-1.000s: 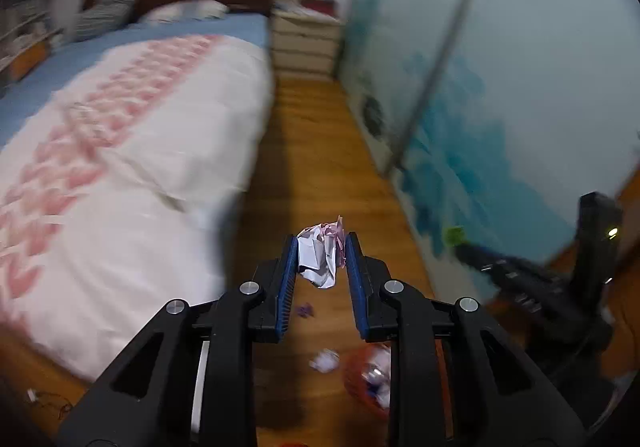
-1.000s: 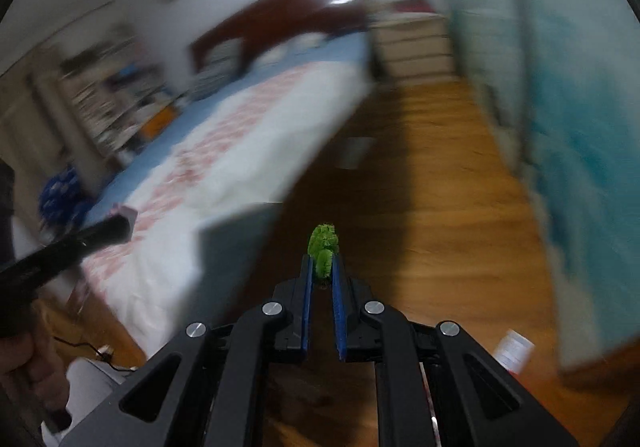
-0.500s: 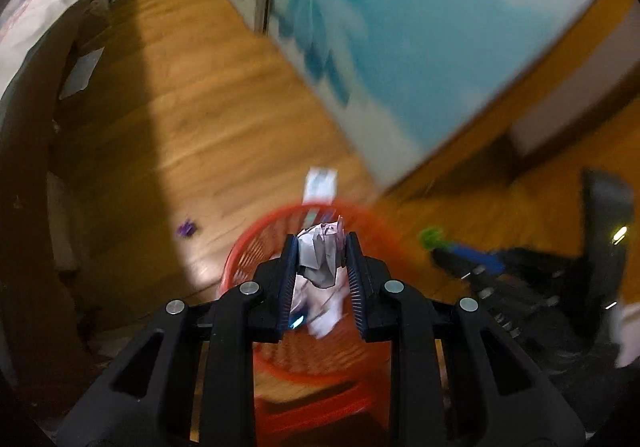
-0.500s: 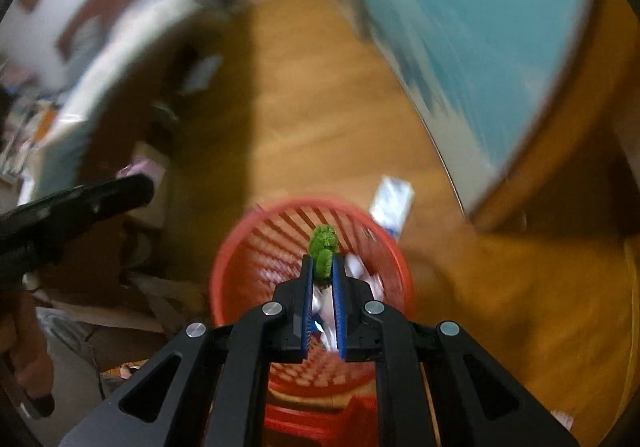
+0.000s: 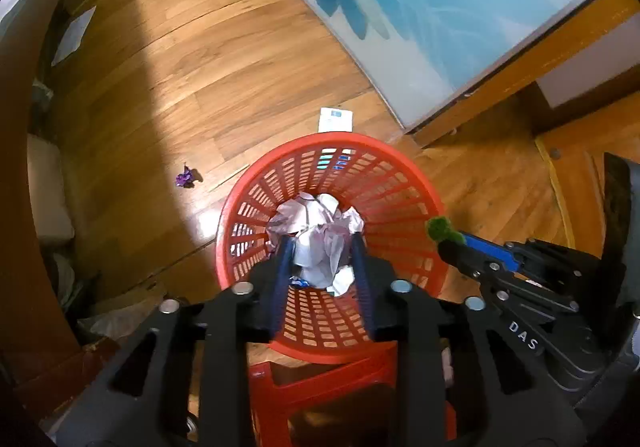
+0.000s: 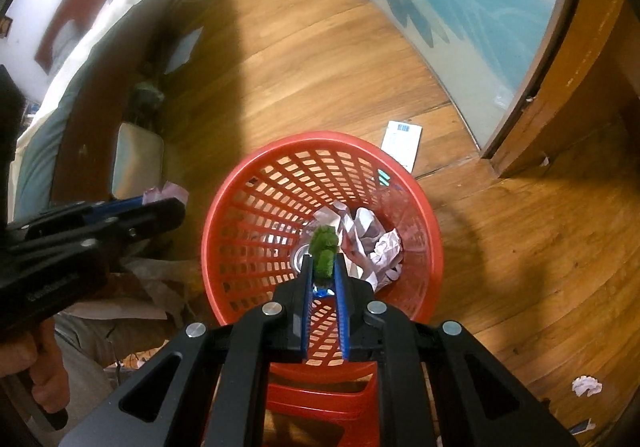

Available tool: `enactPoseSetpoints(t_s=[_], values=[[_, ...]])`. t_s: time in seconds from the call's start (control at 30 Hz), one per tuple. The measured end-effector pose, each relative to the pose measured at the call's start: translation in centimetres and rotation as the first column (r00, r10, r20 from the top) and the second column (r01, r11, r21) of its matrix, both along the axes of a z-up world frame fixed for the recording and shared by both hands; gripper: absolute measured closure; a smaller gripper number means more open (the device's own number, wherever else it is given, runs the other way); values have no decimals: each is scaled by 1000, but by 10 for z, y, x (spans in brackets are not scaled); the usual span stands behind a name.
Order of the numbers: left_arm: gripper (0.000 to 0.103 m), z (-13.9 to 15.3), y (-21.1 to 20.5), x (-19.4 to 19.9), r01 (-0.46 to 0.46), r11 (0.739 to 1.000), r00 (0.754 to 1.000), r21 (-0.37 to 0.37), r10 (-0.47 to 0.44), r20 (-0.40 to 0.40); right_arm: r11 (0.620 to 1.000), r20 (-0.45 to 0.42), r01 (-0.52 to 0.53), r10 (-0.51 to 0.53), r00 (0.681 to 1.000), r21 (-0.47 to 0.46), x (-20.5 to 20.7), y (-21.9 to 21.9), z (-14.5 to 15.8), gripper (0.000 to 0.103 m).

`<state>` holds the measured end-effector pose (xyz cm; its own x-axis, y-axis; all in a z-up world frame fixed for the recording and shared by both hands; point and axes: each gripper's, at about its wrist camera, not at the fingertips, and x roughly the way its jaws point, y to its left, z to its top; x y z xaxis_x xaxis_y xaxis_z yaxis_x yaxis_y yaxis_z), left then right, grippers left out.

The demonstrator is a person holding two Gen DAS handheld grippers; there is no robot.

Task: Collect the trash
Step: 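Carry both items to the red wastebasket and open both grippers over it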

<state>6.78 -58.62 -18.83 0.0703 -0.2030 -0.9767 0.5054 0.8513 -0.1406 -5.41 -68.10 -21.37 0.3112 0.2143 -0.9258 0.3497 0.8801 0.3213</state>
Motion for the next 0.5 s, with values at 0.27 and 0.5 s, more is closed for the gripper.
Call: enactPoseSetpoints(t_s=[0.27, 0.5], values=[[35, 18, 10, 2, -26, 997, 994, 68, 19, 109, 994, 39, 4, 1, 999, -107, 4, 3, 27, 51], [34, 71, 42, 10, -95, 995, 972, -29, 99, 213, 984, 143, -51, 76, 987, -173, 27, 36, 86, 41]])
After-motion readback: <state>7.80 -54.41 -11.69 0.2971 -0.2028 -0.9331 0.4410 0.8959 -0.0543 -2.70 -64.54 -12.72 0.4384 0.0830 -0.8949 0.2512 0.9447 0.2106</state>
